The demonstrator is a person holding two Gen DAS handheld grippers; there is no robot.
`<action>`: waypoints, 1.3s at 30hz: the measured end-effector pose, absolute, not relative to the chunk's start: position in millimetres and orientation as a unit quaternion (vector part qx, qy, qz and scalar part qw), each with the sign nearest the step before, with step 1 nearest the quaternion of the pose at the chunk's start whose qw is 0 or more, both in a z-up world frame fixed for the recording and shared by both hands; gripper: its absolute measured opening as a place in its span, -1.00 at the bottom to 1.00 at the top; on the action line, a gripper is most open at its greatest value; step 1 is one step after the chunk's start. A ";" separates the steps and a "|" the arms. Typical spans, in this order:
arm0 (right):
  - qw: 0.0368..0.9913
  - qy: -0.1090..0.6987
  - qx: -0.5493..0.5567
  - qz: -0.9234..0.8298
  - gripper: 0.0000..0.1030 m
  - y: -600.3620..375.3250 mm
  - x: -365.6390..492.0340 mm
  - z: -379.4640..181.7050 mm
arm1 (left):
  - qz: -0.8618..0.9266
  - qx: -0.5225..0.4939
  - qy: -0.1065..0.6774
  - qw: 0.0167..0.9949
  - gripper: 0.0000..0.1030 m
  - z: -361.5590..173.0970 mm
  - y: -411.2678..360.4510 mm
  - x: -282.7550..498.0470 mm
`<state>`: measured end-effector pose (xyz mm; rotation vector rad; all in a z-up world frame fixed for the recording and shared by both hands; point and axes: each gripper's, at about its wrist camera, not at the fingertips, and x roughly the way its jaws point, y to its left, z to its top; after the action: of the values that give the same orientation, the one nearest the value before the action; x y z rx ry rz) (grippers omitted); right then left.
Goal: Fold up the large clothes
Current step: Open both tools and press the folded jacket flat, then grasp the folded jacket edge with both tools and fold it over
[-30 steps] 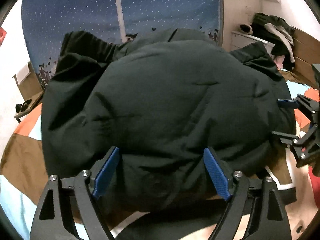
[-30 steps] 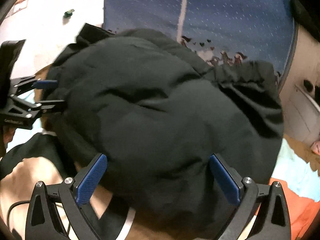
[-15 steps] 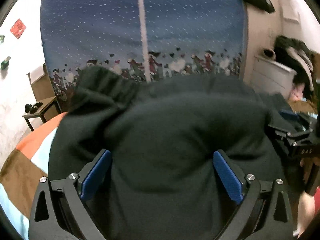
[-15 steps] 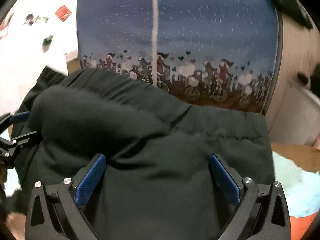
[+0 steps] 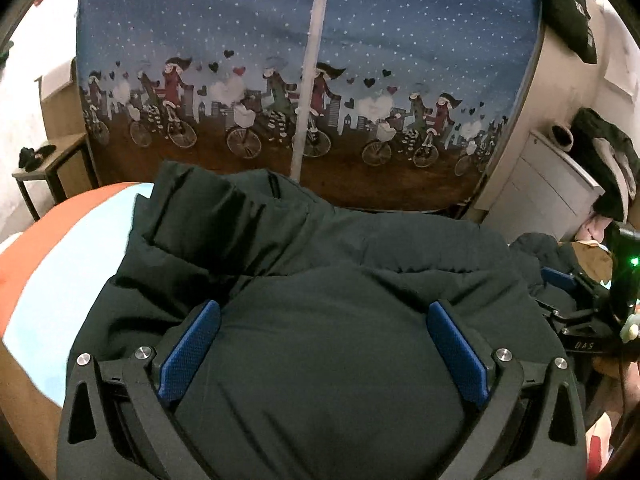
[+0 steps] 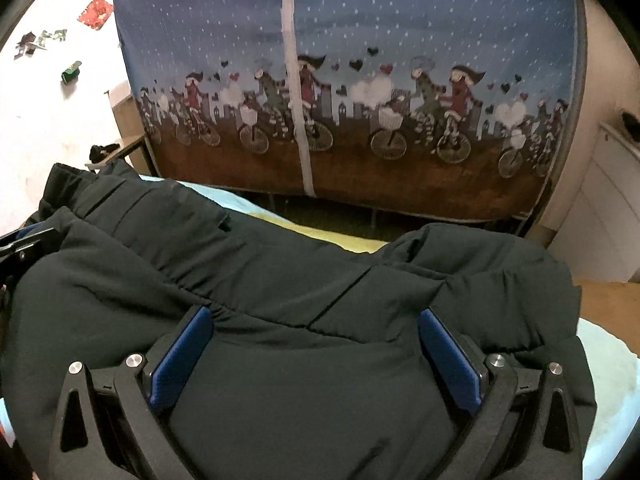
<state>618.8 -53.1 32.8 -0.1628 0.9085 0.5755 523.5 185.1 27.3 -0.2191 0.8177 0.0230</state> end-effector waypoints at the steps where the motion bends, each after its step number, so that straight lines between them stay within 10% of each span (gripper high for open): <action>1: 0.855 0.433 -0.074 0.276 1.00 -54.2 620.2 30.6 | 0.012 -0.105 0.392 0.914 0.98 25.5 185.1 525.0; 39: 0.892 0.376 -0.075 0.241 1.00 -138.4 587.2 70.8 | 0.072 -0.161 0.362 0.915 0.98 21.9 283.2 440.9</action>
<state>587.2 -138.4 70.8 -0.1563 0.7797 0.5008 440.9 283.2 21.9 -0.3311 0.7456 0.1481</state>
